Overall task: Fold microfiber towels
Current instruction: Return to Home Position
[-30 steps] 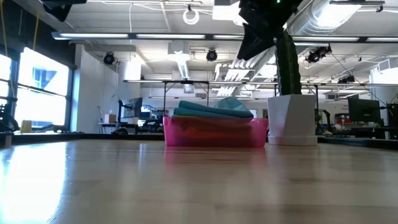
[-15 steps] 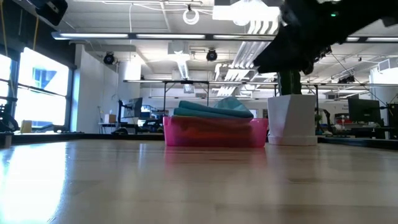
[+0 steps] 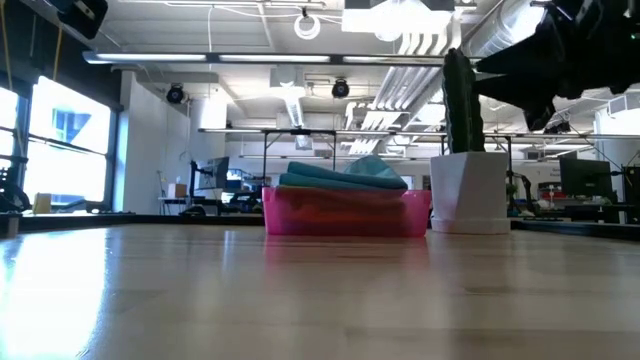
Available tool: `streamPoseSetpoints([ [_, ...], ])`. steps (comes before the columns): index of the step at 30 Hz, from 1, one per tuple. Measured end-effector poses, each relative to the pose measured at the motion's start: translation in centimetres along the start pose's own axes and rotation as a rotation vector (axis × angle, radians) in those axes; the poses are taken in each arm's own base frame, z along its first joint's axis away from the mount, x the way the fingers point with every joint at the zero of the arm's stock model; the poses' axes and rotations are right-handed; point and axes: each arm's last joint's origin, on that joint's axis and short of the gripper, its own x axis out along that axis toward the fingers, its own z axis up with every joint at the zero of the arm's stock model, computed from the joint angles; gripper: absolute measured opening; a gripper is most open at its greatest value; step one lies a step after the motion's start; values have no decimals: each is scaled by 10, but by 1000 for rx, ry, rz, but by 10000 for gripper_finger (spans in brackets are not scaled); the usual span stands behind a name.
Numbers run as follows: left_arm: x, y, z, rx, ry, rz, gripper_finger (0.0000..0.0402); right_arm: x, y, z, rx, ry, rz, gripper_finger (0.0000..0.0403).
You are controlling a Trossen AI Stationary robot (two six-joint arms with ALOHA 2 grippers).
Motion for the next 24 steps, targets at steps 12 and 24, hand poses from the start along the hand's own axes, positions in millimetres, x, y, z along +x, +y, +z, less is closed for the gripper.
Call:
streamPoseSetpoints([
  [12, 0, 0, 0, 8, 1, -4, 0, -14, -15, -13, -43, -5, 9, 149],
  [24, 0, 0, 0, 7, 0, 0, 0, -14, -15, -23, -95, 106, 90, 149],
])
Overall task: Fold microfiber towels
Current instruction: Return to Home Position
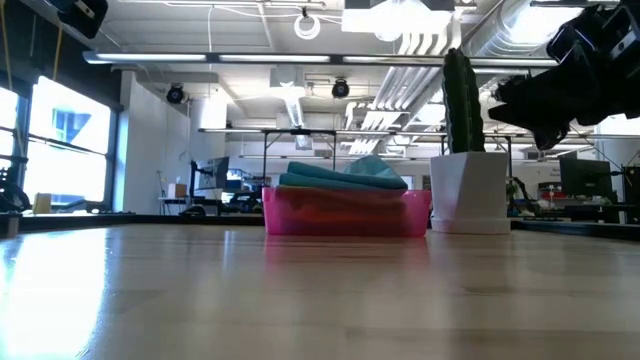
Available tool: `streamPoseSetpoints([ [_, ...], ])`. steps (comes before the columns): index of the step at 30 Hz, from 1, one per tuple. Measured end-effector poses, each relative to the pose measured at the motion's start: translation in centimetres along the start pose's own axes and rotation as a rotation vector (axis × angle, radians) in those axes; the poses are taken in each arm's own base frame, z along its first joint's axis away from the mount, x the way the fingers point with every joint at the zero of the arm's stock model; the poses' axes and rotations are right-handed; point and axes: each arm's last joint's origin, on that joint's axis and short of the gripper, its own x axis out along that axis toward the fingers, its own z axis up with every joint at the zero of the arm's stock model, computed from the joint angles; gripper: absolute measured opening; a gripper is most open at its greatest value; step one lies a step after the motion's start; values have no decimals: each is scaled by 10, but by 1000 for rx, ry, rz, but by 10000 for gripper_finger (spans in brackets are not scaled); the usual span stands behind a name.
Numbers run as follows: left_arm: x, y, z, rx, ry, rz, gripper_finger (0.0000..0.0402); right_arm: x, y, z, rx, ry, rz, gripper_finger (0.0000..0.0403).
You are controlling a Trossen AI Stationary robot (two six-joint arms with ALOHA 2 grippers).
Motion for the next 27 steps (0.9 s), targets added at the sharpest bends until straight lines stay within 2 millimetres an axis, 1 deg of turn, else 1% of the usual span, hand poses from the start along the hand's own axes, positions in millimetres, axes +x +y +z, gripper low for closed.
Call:
streamPoseSetpoints([
  [3, 0, 0, 0, 0, -1, 3, 0, 0, 0, -3, 20, 33, 14, 149],
  [6, 0, 0, 0, 0, 1, -3, 0, 0, 2, -5, 66, 74, 82, 149],
  [8, 0, 0, 0, 0, 1, -4, 0, 0, 3, -4, 126, 77, 112, 149],
  [10, 0, 0, 0, 0, -2, 5, 0, 0, 3, -4, 182, 73, 115, 149],
  [12, 2, -1, -1, -6, -10, 4, 0, 0, 3, -4, 200, 72, 111, 149],
  [17, 19, -4, -19, -38, -45, 31, 0, 0, 2, -5, 130, 82, 103, 149],
  [19, 25, -3, -29, -26, -16, 65, 0, 0, 2, -6, 94, 86, 102, 149],
  [24, 39, 4, -50, -17, 36, 166, 0, 0, 1, -8, 18, 101, 99, 149],
  [27, 47, 10, -65, -17, 74, 247, 0, 0, 1, -8, 10, 106, 97, 149],
])
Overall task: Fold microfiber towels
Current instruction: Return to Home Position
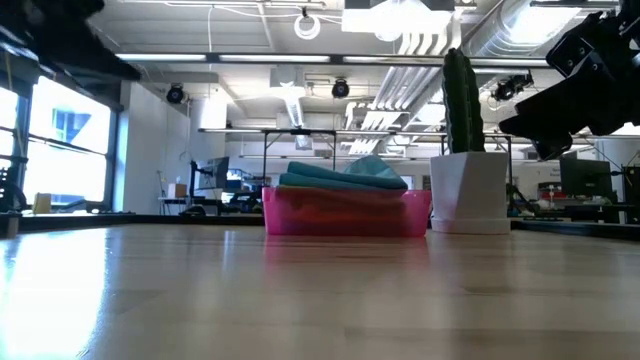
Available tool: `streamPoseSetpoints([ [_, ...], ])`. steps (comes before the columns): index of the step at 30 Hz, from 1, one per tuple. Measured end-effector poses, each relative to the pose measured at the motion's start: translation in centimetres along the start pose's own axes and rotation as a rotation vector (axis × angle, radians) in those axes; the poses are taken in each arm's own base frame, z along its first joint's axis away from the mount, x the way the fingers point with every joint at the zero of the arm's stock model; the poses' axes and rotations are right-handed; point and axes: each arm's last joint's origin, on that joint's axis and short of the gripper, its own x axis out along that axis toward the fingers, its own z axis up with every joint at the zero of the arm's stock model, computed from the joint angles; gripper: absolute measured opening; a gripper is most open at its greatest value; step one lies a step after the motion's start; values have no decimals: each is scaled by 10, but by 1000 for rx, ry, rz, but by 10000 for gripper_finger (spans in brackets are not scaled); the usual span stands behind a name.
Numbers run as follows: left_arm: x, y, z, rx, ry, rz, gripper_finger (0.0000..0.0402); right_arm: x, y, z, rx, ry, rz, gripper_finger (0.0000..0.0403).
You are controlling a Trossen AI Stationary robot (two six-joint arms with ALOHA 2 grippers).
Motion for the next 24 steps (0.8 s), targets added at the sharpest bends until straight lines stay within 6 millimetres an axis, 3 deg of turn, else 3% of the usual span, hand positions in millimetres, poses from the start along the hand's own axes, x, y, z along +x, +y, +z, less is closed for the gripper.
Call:
streamPoseSetpoints([
  [12, 27, 26, -56, -47, 107, 296, 0, 0, 0, 0, 3, 0, -1, 149],
  [15, 26, 30, -47, -105, 29, 314, 0, -1, 0, 1, 2, -7, 2, 149],
  [24, 20, 42, -45, -179, -43, 421, 0, -10, -1, 9, 29, -60, 20, 149],
])
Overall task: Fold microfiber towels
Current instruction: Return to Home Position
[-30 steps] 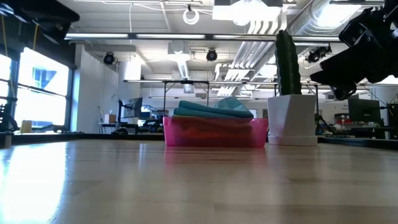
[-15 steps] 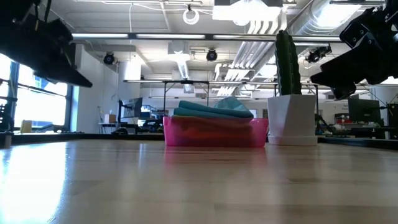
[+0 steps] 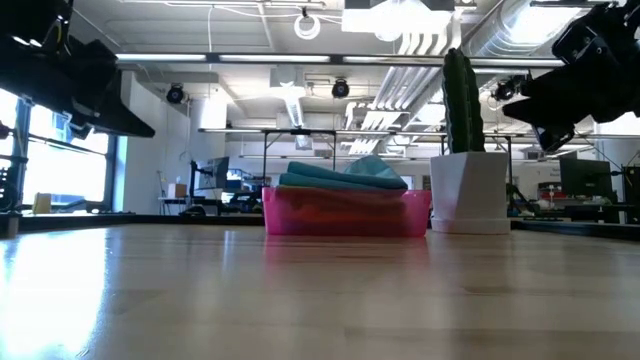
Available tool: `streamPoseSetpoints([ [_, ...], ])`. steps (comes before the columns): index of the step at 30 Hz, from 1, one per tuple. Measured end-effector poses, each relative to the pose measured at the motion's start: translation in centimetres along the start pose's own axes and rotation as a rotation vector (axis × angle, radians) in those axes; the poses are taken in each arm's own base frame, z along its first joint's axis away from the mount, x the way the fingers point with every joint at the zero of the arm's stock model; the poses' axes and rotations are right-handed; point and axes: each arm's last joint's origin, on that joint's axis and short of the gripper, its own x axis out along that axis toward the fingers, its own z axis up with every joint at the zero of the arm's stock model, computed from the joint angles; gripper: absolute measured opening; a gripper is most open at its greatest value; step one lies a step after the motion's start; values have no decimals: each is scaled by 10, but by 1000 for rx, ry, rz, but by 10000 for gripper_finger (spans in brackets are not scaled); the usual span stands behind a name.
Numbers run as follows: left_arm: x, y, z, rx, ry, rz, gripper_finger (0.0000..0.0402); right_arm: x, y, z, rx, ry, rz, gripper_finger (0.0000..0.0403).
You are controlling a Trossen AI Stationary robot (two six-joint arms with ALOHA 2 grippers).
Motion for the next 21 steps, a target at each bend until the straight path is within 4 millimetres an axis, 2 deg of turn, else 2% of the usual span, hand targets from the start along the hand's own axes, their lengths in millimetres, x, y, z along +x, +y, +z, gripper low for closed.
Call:
streamPoseSetpoints([
  [10, -2, 11, 4, -68, -58, 101, 0, -12, -6, 16, 50, -131, -6, 149],
  [21, -1, 19, 5, -100, -71, 194, 0, -21, -28, 25, 73, -225, -169, 149],
])
